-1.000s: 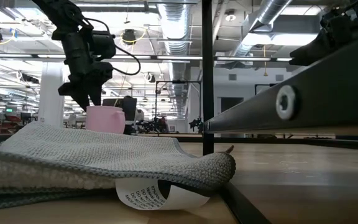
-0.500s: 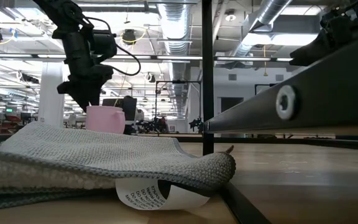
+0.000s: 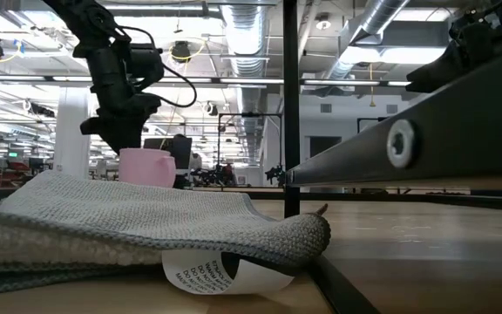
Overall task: Stack small to large cups/mugs on shelf
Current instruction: Put the pink mug on the shelf
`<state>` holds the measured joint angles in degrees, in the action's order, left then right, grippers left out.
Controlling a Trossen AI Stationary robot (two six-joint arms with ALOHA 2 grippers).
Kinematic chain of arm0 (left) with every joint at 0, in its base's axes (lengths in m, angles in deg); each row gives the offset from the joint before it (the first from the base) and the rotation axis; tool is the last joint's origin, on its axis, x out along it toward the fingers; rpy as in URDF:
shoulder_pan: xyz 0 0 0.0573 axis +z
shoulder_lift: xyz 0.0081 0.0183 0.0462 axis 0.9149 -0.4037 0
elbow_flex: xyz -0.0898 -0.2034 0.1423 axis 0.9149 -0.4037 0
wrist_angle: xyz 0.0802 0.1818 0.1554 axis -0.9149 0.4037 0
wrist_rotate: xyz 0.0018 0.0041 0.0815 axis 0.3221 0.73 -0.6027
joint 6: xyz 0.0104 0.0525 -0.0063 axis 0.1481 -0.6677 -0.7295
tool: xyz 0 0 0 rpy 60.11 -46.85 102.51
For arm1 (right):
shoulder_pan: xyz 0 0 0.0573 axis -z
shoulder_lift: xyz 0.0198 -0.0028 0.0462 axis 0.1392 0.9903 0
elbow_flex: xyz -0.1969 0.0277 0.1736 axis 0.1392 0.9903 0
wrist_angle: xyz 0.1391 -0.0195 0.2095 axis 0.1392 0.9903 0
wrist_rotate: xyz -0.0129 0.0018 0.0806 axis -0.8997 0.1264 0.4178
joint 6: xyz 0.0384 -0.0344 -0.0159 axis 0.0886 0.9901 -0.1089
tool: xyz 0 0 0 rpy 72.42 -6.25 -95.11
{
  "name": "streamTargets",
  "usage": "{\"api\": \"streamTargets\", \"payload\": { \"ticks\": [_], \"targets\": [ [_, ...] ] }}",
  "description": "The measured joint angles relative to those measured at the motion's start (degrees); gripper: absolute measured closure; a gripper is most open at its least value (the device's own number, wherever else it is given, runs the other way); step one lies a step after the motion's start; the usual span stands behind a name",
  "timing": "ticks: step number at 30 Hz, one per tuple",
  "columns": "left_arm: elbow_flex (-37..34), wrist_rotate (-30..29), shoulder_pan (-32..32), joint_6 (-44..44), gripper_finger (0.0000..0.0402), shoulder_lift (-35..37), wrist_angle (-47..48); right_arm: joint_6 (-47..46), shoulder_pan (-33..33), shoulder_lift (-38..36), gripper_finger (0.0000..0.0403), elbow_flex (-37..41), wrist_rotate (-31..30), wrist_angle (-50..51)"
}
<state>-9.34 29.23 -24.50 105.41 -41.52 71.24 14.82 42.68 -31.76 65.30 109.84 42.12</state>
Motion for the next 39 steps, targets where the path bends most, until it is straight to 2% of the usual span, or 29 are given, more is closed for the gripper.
{"api": "streamTargets", "payload": {
  "ticks": [13,26,39],
  "targets": [
    [0.0,1.3,-0.3,0.6,0.0255,0.0,0.2,0.0,0.0,0.0,0.0106,0.0,0.0,0.0],
    [0.0,-1.6,-3.1,1.4,0.0255,0.0,-1.9,0.0,0.0,0.0,0.0106,0.0,0.0,0.0],
    [0.0,-1.5,-3.1,2.2,0.0255,0.0,0.6,0.0,0.0,0.0,0.0106,0.0,0.0,0.0]
  ]
}}
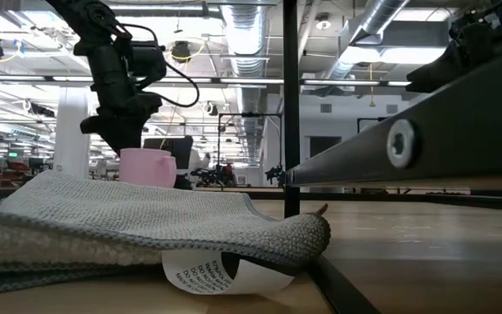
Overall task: Stack small to large cups/mugs on shelf
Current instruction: Put the pink mug on the shelf
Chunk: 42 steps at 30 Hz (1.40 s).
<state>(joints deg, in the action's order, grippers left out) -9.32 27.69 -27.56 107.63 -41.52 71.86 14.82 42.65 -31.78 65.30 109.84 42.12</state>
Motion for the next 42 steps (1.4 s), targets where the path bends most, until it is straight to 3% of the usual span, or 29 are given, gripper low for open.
{"api": "streamTargets", "payload": {
  "ticks": [19,42],
  "targets": [
    [0.0,0.1,-0.2,0.0,0.0289,0.0,-0.5,0.0,0.0,0.0,0.0106,0.0,0.0,0.0],
    [0.0,-1.7,-2.3,-0.8,0.029,0.0,-0.6,0.0,0.0,0.0,0.0106,0.0,0.0,0.0]
  ]
}}
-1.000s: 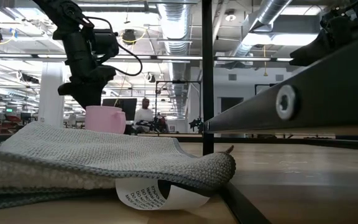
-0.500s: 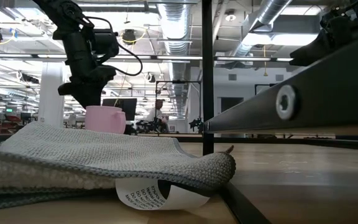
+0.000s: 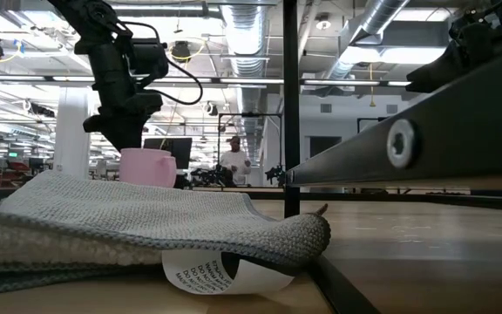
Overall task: Stack small to large cups/mugs on shelf
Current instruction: Put the pink mug on the shelf
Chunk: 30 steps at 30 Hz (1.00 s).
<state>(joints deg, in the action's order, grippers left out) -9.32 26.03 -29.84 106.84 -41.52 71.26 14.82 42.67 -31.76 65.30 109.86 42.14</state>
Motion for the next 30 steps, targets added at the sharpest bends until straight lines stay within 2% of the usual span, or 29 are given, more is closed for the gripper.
{"api": "streamTargets", "payload": {
  "ticks": [10,22,30],
  "targets": [
    [0.0,0.0,-0.4,0.0,0.029,-0.7,0.0,0.0,0.0,0.0,0.0106,0.0,0.0,0.0],
    [0.0,0.7,-0.3,-0.9,0.029,-11.6,-3.1,0.0,0.0,0.0,0.0106,0.0,0.0,0.0],
    [0.1,2.6,-0.3,-1.4,0.029,-12.8,-4.0,0.1,0.0,0.0,0.0106,0.0,0.0,0.0]
  ]
}}
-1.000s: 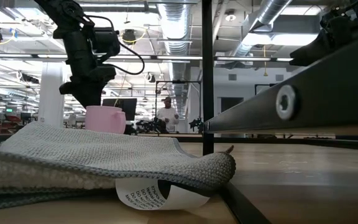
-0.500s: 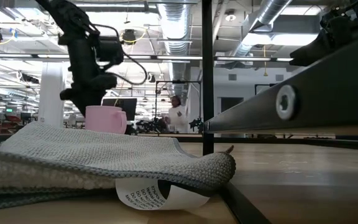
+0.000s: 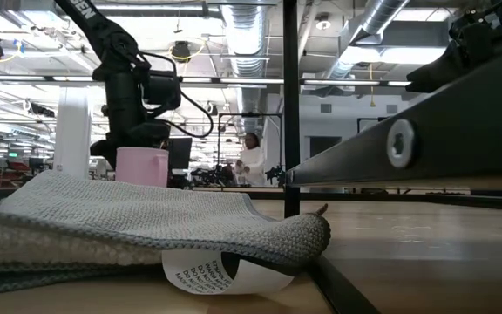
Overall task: Stack small to large cups/mugs on shelf
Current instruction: Put the pink mug on the shelf
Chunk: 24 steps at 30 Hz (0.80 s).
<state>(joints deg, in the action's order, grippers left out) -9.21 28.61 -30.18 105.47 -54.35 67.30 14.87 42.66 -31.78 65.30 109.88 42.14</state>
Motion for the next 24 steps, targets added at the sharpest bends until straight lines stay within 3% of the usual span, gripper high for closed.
{"api": "streamTargets", "payload": {
  "ticks": [17,20,24],
  "targets": [
    [6.5,0.5,0.0,-1.5,0.0294,-0.2,6.8,0.4,0.0,0.0,0.0106,0.0,0.0,0.0],
    [6.5,-1.8,-0.3,-1.8,0.0319,-0.5,8.3,0.4,0.0,0.0,0.0106,0.0,0.0,0.0],
    [6.5,-3.8,-1.1,-3.3,0.0385,-0.6,7.8,0.4,0.0,0.0,0.0106,0.0,0.0,0.0]
  ]
}}
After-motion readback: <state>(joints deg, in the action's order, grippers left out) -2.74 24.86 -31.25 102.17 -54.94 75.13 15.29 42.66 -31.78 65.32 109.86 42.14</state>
